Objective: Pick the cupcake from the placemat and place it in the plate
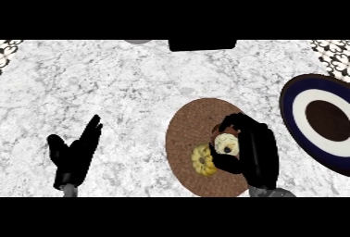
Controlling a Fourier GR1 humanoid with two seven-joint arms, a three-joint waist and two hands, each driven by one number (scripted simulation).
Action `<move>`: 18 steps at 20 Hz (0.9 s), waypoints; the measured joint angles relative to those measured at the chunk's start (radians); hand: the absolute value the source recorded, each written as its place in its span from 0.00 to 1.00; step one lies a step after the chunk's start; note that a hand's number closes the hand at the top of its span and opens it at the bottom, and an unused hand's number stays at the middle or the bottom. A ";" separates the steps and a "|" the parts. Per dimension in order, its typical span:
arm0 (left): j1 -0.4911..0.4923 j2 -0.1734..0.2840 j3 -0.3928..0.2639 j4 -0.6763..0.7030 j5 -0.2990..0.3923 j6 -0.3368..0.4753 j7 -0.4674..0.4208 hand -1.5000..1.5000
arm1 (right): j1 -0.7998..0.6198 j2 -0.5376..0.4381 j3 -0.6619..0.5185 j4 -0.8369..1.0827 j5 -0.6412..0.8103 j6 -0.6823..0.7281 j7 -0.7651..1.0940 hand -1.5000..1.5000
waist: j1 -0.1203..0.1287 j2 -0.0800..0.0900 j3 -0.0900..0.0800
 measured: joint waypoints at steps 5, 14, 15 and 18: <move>0.004 0.008 0.012 -0.005 0.008 -0.011 0.001 0.50 | 0.201 0.030 0.089 -0.255 0.165 -0.131 0.078 1.00 | 0.003 0.004 -0.001; -0.024 -0.007 -0.003 -0.009 -0.005 -0.015 0.026 0.50 | 0.468 -0.031 0.035 -0.476 0.050 -0.427 0.056 1.00 | 0.034 0.017 0.000; -0.030 -0.010 -0.003 -0.002 -0.006 -0.016 0.026 0.50 | 0.466 -0.052 0.007 -0.478 -0.001 -0.456 0.042 1.00 | 0.037 0.017 0.001; -0.032 -0.019 -0.003 0.017 -0.014 -0.021 -0.007 0.50 | 0.469 -0.124 -0.094 -0.460 -0.149 -0.536 -0.014 1.00 | 0.041 0.018 0.003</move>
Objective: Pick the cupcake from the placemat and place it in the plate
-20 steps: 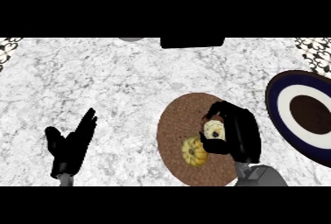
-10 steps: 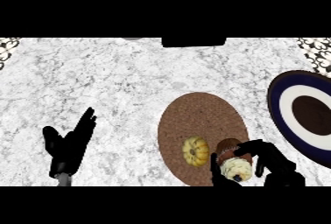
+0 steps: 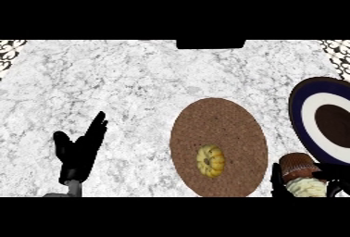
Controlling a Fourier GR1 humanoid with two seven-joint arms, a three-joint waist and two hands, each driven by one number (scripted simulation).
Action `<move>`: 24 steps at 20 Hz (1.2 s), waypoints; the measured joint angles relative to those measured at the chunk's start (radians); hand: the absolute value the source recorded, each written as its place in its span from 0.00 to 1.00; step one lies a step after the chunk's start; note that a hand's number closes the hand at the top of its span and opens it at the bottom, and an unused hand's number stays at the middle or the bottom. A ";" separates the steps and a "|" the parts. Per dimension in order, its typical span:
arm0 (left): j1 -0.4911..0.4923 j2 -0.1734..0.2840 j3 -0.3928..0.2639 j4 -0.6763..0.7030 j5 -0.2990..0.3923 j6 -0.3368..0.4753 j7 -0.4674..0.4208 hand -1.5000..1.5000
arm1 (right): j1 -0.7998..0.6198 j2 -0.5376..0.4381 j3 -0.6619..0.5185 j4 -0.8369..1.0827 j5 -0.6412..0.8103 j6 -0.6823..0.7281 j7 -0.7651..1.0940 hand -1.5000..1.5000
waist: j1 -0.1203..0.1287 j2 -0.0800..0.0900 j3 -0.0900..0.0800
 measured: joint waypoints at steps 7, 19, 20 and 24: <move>-0.002 0.000 0.001 0.000 -0.004 -0.013 -0.002 0.50 | -0.094 -0.137 -0.275 0.174 -0.304 -0.080 -0.116 1.00 | 0.010 0.002 0.001; -0.013 -0.007 0.006 0.002 -0.012 -0.021 0.007 0.50 | -0.378 -0.284 -0.621 0.719 -0.864 0.053 -0.583 1.00 | 0.022 0.005 0.001; -0.016 -0.006 0.009 0.002 -0.010 -0.023 0.009 0.50 | -0.410 -0.282 -0.642 0.782 -0.888 0.071 -0.633 1.00 | 0.024 0.005 0.001; -0.029 -0.020 -0.004 0.001 -0.018 -0.020 0.019 0.50 | -0.474 -0.337 -0.669 0.999 -0.926 0.178 -0.649 0.00 | 0.036 0.011 0.000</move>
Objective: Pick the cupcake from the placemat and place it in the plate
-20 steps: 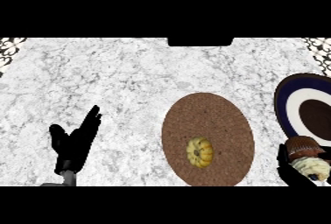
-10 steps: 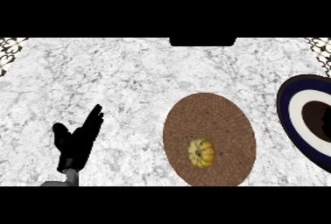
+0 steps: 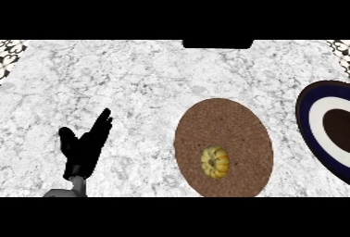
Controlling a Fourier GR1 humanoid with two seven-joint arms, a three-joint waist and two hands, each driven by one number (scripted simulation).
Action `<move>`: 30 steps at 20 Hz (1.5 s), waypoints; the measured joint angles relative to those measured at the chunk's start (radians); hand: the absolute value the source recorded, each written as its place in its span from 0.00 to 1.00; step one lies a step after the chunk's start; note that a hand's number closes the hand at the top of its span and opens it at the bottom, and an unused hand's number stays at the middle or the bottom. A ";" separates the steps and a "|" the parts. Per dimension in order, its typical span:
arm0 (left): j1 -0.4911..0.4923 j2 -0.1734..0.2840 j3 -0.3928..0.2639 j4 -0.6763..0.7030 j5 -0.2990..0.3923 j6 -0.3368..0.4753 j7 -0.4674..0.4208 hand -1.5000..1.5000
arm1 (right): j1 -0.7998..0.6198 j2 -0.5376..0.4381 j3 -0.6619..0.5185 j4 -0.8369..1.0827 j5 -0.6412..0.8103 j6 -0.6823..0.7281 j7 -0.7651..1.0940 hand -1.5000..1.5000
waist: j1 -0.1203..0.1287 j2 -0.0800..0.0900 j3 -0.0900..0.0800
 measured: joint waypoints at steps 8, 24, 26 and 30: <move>0.001 -0.013 -0.015 -0.008 -0.019 0.006 -0.005 0.50 | -0.177 -0.062 0.010 0.407 -0.026 0.257 -0.129 0.00 | 0.017 0.004 0.001; 0.037 0.000 0.013 -0.031 -0.009 -0.015 -0.003 0.50 | -0.266 -0.128 -0.284 0.782 -0.311 0.684 -0.544 0.00 | -0.010 -0.003 -0.001; 0.043 0.001 0.014 -0.032 -0.013 -0.016 -0.009 0.50 | -0.229 -0.144 -0.293 0.803 -0.327 0.779 -0.569 0.00 | -0.014 -0.005 -0.001; 0.030 -0.003 0.026 -0.020 -0.010 -0.013 0.004 0.50 | -0.151 -0.170 -0.296 0.838 -0.336 0.934 -0.633 0.00 | -0.019 -0.006 -0.001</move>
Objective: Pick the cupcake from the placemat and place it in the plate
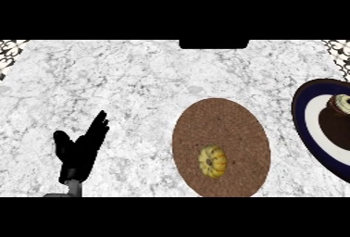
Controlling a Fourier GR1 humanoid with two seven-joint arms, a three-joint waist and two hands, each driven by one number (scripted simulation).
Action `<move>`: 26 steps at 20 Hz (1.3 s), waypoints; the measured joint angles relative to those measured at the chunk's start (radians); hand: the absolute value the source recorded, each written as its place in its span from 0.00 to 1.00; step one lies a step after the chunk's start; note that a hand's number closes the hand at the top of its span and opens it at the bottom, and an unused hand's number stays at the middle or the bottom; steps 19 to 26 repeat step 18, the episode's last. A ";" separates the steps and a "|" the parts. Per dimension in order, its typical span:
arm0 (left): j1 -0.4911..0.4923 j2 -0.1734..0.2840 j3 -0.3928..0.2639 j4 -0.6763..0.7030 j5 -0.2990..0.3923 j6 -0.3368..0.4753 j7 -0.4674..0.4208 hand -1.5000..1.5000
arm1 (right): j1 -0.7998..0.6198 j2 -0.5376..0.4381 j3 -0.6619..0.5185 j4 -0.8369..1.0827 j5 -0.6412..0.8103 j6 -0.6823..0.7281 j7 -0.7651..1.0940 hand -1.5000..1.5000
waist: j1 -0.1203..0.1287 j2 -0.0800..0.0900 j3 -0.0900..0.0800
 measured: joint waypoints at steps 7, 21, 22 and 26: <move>-0.008 -0.014 -0.003 0.003 -0.019 0.008 0.007 0.50 | 0.152 -0.016 0.028 -0.010 0.022 0.094 -0.058 0.00 | -0.006 -0.002 -0.002; -0.014 -0.023 0.011 0.018 -0.029 0.001 0.001 0.50 | 0.318 0.032 0.071 -0.064 0.070 0.052 -0.145 0.00 | -0.007 -0.004 -0.002; -0.014 -0.023 0.011 0.018 -0.029 0.001 0.001 0.50 | 0.318 0.032 0.071 -0.064 0.070 0.052 -0.145 0.00 | -0.007 -0.004 -0.002; -0.014 -0.023 0.011 0.018 -0.029 0.001 0.001 0.50 | 0.318 0.032 0.071 -0.064 0.070 0.052 -0.145 0.00 | -0.007 -0.004 -0.002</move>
